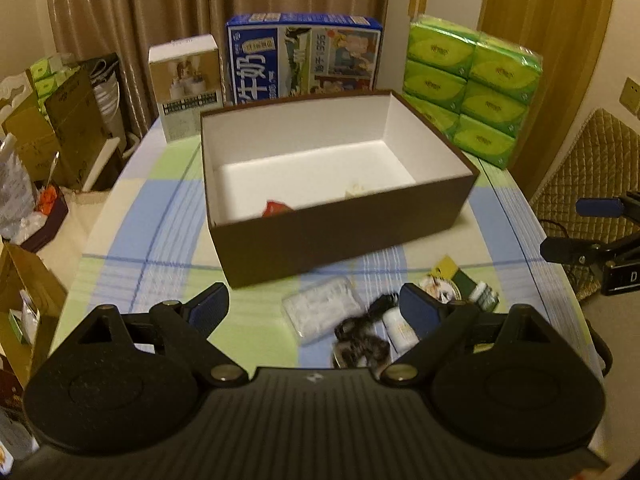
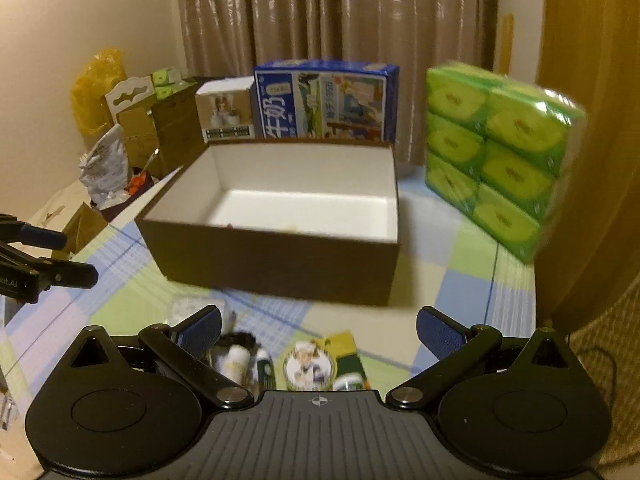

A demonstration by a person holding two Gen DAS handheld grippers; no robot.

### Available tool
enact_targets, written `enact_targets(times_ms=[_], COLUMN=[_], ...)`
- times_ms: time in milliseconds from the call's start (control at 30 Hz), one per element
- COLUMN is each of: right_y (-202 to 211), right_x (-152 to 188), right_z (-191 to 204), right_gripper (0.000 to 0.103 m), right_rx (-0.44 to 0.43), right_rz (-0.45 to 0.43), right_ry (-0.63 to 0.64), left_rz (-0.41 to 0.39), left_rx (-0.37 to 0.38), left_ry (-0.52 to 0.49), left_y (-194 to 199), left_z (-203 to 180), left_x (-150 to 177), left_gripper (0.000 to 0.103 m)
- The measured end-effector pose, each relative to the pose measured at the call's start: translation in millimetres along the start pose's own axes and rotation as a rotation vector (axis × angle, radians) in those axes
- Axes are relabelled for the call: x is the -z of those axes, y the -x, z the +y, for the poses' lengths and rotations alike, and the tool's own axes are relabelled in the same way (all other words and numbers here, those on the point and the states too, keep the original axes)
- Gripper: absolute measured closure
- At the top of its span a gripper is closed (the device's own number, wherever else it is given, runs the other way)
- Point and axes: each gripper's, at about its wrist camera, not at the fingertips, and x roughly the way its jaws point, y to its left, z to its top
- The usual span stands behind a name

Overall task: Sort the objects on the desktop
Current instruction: 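Withdraw both tools from the box back toward the remaining items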

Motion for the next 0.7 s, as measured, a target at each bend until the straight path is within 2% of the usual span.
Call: enact_targets(times_ms=[267, 700], right_y=[-2.1, -15.1], right_x=[43.0, 86.3], right_z=[-2.2, -2.2], right_gripper=[0.002, 0.002], right_rx=[0.009, 0.012], right_rz=[0.082, 0.174], right_ry=[-0.026, -0.037], left_rz=[0.042, 0.114], left_rx=[0.016, 0.065], left_ry=[0.002, -0.018], left_y=[-5.5, -28.9], left_z=[-7.1, -25.9], left_x=[32.8, 67.2], left_gripper=[0.013, 0.014])
